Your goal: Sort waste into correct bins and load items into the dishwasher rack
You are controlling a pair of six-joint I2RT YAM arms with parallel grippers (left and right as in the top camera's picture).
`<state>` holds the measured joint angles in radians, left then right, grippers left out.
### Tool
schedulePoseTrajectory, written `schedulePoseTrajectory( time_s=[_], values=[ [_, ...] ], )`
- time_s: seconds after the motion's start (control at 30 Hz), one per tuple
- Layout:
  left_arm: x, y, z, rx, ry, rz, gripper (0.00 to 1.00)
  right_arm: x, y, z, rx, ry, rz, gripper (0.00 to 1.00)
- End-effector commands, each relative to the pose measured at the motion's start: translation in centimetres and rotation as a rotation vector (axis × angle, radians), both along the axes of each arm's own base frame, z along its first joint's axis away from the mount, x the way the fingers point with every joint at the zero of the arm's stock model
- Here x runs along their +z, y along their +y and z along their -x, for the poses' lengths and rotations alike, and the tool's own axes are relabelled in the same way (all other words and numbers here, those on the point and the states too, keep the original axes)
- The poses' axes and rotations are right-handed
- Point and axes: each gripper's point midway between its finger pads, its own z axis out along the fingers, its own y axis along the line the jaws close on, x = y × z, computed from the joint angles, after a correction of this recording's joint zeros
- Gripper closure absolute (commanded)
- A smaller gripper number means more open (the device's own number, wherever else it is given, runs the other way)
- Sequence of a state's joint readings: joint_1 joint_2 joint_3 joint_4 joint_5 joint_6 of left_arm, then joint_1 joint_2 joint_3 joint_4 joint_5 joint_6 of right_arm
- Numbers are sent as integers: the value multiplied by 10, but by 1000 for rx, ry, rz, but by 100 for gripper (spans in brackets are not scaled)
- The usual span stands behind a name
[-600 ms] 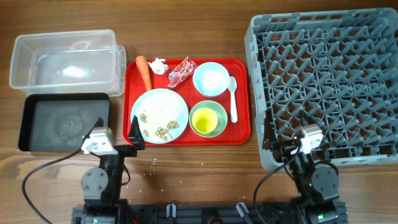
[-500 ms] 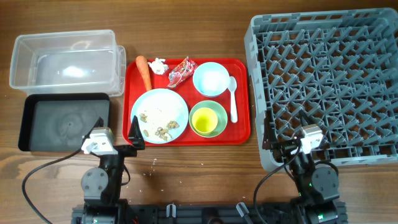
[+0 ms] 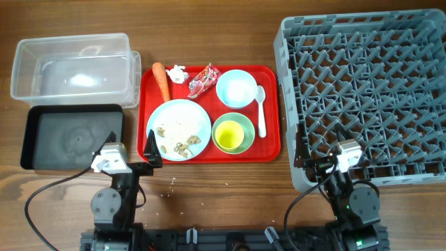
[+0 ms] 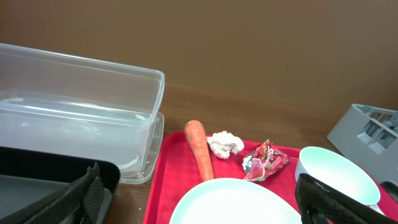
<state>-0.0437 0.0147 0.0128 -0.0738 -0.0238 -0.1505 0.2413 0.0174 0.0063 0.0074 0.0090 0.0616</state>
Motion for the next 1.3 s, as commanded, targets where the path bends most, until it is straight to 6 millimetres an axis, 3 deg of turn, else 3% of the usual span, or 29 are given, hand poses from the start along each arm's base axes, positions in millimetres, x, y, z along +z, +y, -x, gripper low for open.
schedulePoseTrajectory(
  time_s=[0.0,0.9,1.0,1.1,1.17,1.27],
  values=[
    [-1,1,0,2,-5,-12,0,1,-1,0,-9,-9,6,0],
    [-1,1,0,2,-6,-14,0,1,-1,0,-9,-6,6,0],
    [15,7,-1,35,-69,-18,0,1,-1,0,-9,-6,6,0],
    [17,5,-1,25,-75,-6,0,8,-1,0,-9,-34,-6,0],
    [18,-2,-1,-17,-81,-4,0,17,4,2,23,-56,-66,0],
    [38,-23,2,-135,-165,-2,0,30,12,6,81,-73,-144,0]
  ],
)
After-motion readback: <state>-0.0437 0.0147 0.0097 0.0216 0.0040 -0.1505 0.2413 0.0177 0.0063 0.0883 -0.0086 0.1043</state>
